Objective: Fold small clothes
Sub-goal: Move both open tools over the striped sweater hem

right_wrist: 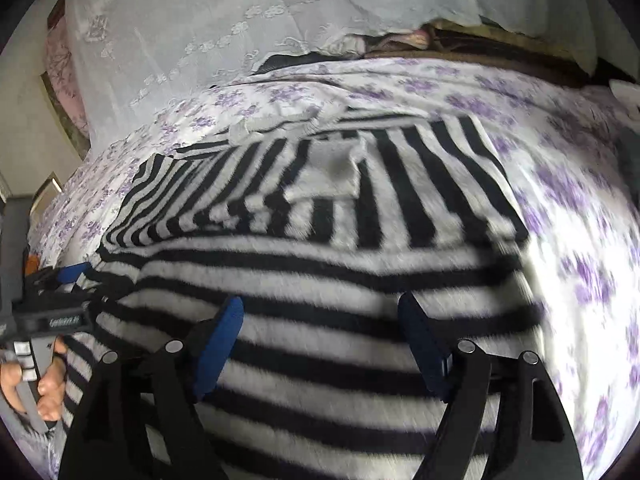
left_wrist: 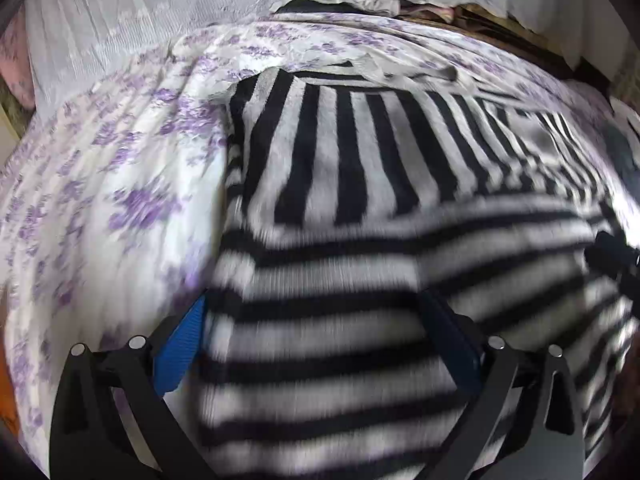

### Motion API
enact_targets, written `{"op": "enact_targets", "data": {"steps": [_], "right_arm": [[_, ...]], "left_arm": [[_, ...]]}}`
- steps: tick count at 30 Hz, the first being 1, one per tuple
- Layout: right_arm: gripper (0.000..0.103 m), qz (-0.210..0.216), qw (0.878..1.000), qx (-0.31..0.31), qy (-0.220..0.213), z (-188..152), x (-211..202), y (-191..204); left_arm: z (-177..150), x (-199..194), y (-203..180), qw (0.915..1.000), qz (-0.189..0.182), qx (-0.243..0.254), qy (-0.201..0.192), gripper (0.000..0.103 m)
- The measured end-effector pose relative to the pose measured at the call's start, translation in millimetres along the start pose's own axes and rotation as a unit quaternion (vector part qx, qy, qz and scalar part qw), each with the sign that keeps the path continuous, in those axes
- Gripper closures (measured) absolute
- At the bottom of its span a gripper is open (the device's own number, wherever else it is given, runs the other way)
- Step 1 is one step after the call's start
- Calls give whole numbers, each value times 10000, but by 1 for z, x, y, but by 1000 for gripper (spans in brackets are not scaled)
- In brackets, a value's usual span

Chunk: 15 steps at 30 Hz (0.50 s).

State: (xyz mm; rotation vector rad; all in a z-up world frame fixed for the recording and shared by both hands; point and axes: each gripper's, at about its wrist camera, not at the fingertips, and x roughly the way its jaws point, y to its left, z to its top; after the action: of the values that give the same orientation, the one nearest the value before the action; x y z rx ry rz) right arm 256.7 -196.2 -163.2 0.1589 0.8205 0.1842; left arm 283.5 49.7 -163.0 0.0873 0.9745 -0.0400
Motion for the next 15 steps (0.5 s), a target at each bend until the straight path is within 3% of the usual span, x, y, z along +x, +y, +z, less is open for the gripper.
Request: {"op": "enact_targets", "data": {"steps": [12, 15], "right_arm": [[23, 250, 9980, 510, -294, -60, -59, -34], [22, 273, 9971, 571, -412, -74, -75, -38]], "left_arm": [[-75, -47, 11, 9993, -345, 95, -93, 4], [-87, -55, 20, 9981, -608, -16, -119, 4]]}}
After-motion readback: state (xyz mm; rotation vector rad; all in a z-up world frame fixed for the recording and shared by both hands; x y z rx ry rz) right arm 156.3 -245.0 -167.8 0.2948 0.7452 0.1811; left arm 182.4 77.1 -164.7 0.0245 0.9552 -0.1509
